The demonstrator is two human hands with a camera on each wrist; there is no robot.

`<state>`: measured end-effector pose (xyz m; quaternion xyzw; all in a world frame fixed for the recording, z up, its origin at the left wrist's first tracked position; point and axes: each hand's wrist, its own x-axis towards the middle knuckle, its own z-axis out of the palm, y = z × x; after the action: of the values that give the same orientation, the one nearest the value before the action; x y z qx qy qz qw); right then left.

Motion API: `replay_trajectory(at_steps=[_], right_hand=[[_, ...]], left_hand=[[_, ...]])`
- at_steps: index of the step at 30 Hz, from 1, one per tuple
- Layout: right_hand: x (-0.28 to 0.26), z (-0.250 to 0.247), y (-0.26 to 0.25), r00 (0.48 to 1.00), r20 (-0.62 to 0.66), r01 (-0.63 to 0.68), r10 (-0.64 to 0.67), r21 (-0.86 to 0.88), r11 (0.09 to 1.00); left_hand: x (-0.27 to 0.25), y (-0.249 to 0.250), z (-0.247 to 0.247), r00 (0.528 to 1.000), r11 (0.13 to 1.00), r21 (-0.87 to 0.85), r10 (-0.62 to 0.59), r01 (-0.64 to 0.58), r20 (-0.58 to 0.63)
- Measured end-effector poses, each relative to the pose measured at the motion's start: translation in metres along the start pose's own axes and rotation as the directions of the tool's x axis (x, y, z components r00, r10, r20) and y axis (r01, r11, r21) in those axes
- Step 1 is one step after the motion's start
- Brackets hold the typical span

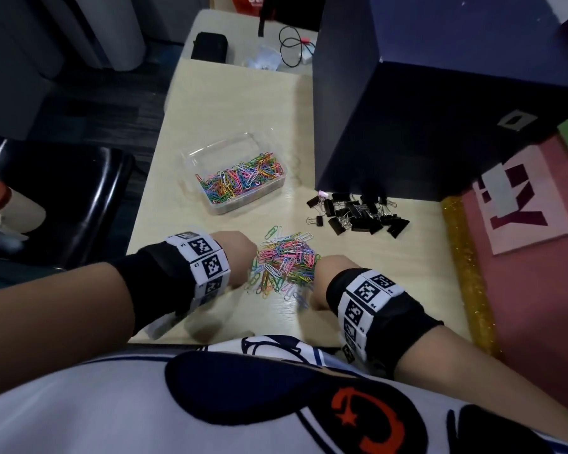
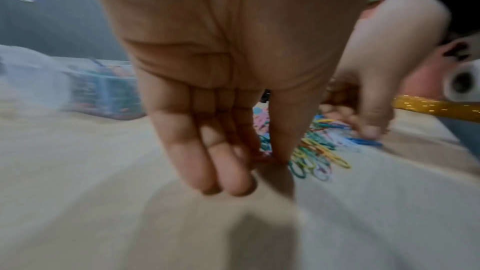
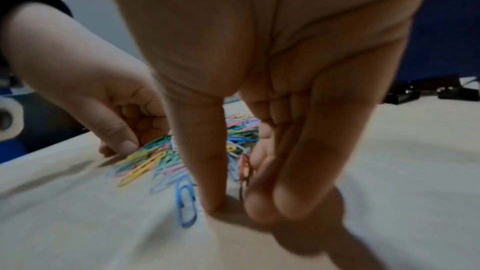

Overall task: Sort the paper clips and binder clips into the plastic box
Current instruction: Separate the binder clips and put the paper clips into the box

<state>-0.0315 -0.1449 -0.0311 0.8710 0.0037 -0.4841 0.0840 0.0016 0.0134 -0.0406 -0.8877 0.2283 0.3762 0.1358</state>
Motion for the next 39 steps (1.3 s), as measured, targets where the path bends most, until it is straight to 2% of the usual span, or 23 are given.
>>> replay_trajectory(at_steps=[3,5,7,8,10,11,13,16,19,22,25,28,30,31,34,39], right_hand=[[-0.005,-0.008,0.002,0.997,-0.068,0.035,-0.035,0.0,0.999],[-0.003,-0.013,0.008,0.993,-0.104,0.053,-0.052,-0.001,0.999],[0.003,-0.015,0.016,0.973,-0.214,0.102,-0.085,0.071,0.992],[0.006,-0.014,0.019,0.953,-0.295,0.126,-0.07,0.176,0.976],[0.012,-0.012,0.018,0.893,-0.445,0.237,-0.066,0.343,0.909],[0.014,-0.013,0.016,0.865,-0.495,0.295,-0.085,0.362,0.884],[0.016,-0.011,0.012,0.839,-0.523,0.355,-0.152,0.314,0.88],[0.015,-0.008,0.006,0.836,-0.498,0.379,-0.231,0.22,0.899],[0.019,-0.002,0.007,0.84,-0.455,0.373,-0.294,0.092,0.923],[0.021,-0.006,0.009,0.836,-0.443,0.401,-0.323,0.092,0.911],[0.02,-0.013,0.012,0.831,-0.481,0.4,-0.278,0.171,0.9],[0.017,-0.015,0.014,0.903,-0.414,0.232,-0.116,0.242,0.942],[0.013,-0.01,0.011,0.952,-0.304,0.119,-0.041,0.242,0.963],[0.012,-0.007,0.008,0.958,-0.282,0.11,-0.04,0.236,0.966],[0.015,0.0,-0.003,0.928,-0.358,0.2,-0.098,0.261,0.944],[0.021,-0.001,-0.01,0.874,-0.469,0.315,-0.126,0.351,0.882]], left_hand=[[0.003,0.013,0.002,0.992,0.993,-0.058,0.099,-0.104,-0.074],[0.005,0.006,-0.006,0.985,0.98,-0.159,0.094,-0.117,-0.148],[0.006,-0.004,-0.01,0.959,0.958,-0.264,0.03,-0.108,-0.281],[0.006,-0.009,-0.013,0.939,0.941,-0.325,-0.028,-0.091,-0.344],[0.008,-0.02,-0.019,0.883,0.891,-0.449,-0.161,-0.062,-0.441],[0.009,-0.024,-0.021,0.86,0.868,-0.494,-0.21,-0.055,-0.465],[0.012,-0.029,-0.023,0.853,0.853,-0.522,-0.251,-0.03,-0.458],[0.016,-0.03,-0.02,0.874,0.871,-0.491,-0.25,0.015,-0.416],[0.014,-0.028,-0.014,0.881,0.872,-0.49,-0.22,-0.016,-0.42],[0.01,-0.029,-0.007,0.885,0.884,-0.465,-0.175,-0.051,-0.43],[0.003,-0.026,0.002,0.888,0.912,-0.397,-0.094,-0.105,-0.45],[0.0,-0.02,0.011,0.87,0.923,-0.304,0.06,-0.234,-0.489],[0.002,-0.015,0.017,0.891,0.945,-0.206,0.145,-0.252,-0.429],[0.005,-0.012,0.019,0.905,0.959,-0.148,0.169,-0.243,-0.391],[0.016,-0.005,0.019,0.93,0.975,-0.121,0.134,-0.185,-0.341],[0.022,-0.004,0.006,0.926,0.96,-0.209,0.102,-0.187,-0.362]])
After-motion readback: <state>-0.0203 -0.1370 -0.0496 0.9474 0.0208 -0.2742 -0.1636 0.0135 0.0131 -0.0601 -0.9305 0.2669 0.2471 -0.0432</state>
